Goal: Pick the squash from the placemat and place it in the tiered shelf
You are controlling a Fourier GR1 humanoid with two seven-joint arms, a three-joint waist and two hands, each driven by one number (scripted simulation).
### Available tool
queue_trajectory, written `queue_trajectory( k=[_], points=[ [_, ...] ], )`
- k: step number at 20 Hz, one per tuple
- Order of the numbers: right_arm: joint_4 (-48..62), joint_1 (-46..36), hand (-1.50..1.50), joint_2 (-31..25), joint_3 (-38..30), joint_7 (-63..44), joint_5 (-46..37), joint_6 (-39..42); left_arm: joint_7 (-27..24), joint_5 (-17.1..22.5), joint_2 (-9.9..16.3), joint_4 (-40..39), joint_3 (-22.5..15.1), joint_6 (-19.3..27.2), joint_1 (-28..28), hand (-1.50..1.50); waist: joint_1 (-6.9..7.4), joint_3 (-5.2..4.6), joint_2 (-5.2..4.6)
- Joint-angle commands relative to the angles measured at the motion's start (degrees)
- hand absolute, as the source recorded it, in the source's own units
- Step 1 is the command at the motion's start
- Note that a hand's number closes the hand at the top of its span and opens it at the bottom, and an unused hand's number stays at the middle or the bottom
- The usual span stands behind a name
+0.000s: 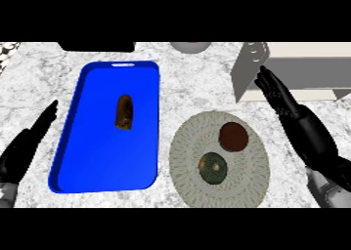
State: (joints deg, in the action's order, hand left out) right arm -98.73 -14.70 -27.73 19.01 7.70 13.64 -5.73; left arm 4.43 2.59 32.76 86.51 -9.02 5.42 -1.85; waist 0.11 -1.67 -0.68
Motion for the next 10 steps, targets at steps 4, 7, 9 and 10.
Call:
queue_trajectory(
  k=[4,7,9,10],
  points=[
    [4.34,0.72,-1.50,3.10,-3.80,-6.37,3.58,-1.88,-3.49,2.10,-8.15,0.71,-0.29,1.36,-3.48,0.00,-0.25,1.64,0.62],
    [3.59,4.70,-1.50,18.80,-7.31,-4.93,21.60,-4.38,-3.37,2.85,-10.42,1.07,-1.35,2.18,-4.10,0.00,-2.38,4.30,-1.30],
    [11.69,5.30,1.50,-5.05,-7.13,-6.94,-6.06,-9.05,-3.42,2.98,-10.93,0.97,-1.03,2.78,-4.15,0.00,-4.20,0.09,-0.07],
    [14.06,6.42,1.50,-5.23,-7.85,-6.58,-8.84,-12.71,-2.88,3.18,-11.80,0.95,-1.32,3.19,-4.28,0.00,-3.77,0.70,-0.21]
  ],
)
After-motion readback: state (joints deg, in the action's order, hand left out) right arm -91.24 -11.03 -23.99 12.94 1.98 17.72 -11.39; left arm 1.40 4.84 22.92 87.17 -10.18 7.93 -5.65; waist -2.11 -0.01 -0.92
